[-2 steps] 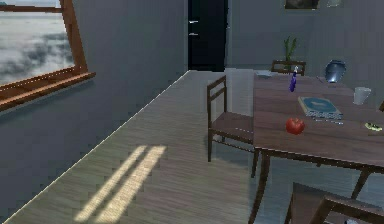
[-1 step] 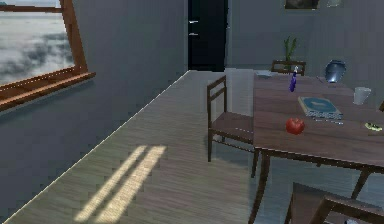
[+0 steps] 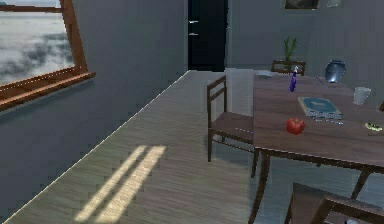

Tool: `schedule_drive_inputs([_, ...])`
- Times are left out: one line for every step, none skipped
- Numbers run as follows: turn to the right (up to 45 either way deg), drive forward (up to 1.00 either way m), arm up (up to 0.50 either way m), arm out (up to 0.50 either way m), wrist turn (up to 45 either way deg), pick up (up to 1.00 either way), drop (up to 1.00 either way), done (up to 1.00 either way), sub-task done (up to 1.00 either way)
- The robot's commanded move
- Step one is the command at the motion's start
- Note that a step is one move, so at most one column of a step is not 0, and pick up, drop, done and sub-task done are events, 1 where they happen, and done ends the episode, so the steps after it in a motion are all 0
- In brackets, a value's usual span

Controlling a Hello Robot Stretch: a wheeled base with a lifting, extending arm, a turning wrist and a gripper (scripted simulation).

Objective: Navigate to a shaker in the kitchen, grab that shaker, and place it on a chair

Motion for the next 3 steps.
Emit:
schedule_drive_inputs([0.0, 0.00, 0.10, 0.00, 0.0, 0.00, 0.00, 0.00, 0.00])
schedule_drive_inputs([0.0, 0.00, 0.06, 0.00, 0.0, 0.00, 0.00, 0.00, 0.00])
schedule_drive_inputs([0.0, 0.00, 0.00, 0.00, -45.0, 0.00, 0.00, 0.00, 0.00])
